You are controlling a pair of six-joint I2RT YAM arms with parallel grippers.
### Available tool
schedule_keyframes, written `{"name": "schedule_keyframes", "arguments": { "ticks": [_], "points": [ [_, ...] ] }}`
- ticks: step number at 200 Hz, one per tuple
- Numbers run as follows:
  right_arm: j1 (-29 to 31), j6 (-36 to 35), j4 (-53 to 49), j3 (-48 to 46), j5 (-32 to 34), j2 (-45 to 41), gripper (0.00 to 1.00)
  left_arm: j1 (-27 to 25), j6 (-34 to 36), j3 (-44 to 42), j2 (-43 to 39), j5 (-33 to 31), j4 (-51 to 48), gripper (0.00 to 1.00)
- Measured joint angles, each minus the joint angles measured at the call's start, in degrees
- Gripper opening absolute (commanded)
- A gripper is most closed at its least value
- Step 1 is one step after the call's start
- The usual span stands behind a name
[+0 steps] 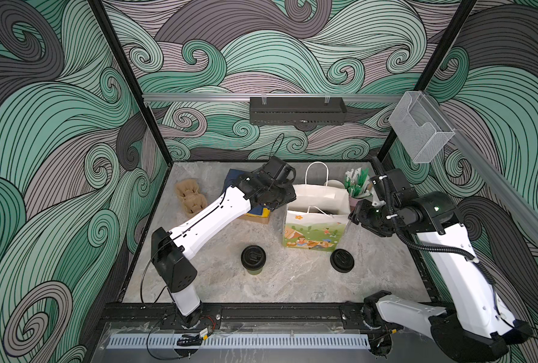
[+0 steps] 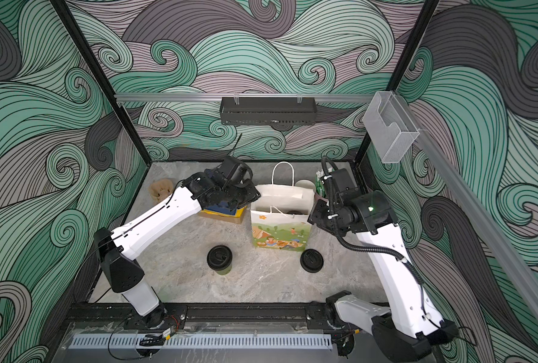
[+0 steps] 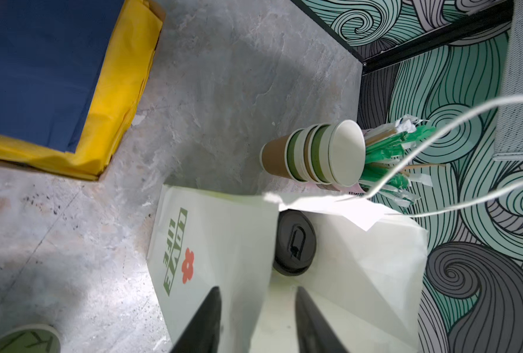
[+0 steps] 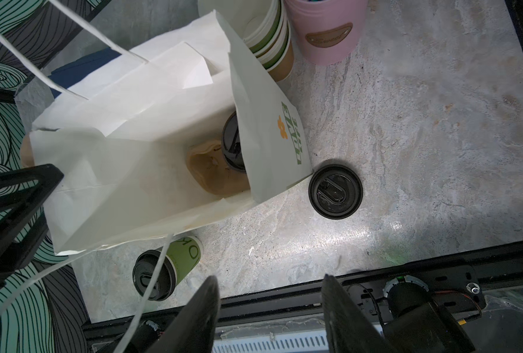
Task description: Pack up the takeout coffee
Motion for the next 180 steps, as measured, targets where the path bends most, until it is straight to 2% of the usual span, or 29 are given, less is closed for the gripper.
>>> {"name": "schedule_keyframes", "arguments": {
  "ticks": [23, 46, 64, 83, 109, 141, 180],
  "points": [
    [-0.02, 0.07, 0.02, -0.04, 0.02, -0.13, 0.56, -0.33, 3.04, -0.66, -2.40, -4.07, 0.68, 0.67],
    [-0.02, 0.39, 0.04, -0.87, 0.02, -0.90, 0.56, 1.95, 13.25, 0.22, -4.68, -3.15, 2.86, 0.70],
    [-0.02, 0.68, 0.00, -1.68, 0.00, -1.68, 0.56, 4.98, 23.61, 5.01, -3.30, 3.98, 3.30, 0.70],
    [-0.02, 0.94, 0.02, -2.10, -0.09, -2.08, 0.56, 7.34, 35.23, 13.86, 1.92, 12.92, 1.20, 0.70],
    [-0.02, 1.07, 0.04, -2.21, -0.50, -2.12, 0.56, 7.87, 47.84, 22.01, 9.55, 19.65, -2.54, 0.71],
    [-0.02, 1.07, 0.02, -2.27, -0.79, -2.12, 0.56, 8.26, 56.33, 25.99, 16.85, 23.54, -5.57, 0.72],
    [-0.02, 1.07, -0.09, -4.33, -1.07, -3.26, 0.56, 9.05, 61.42, 30.62, 22.93, 28.44, -7.13, 0.67]
  ]
}}
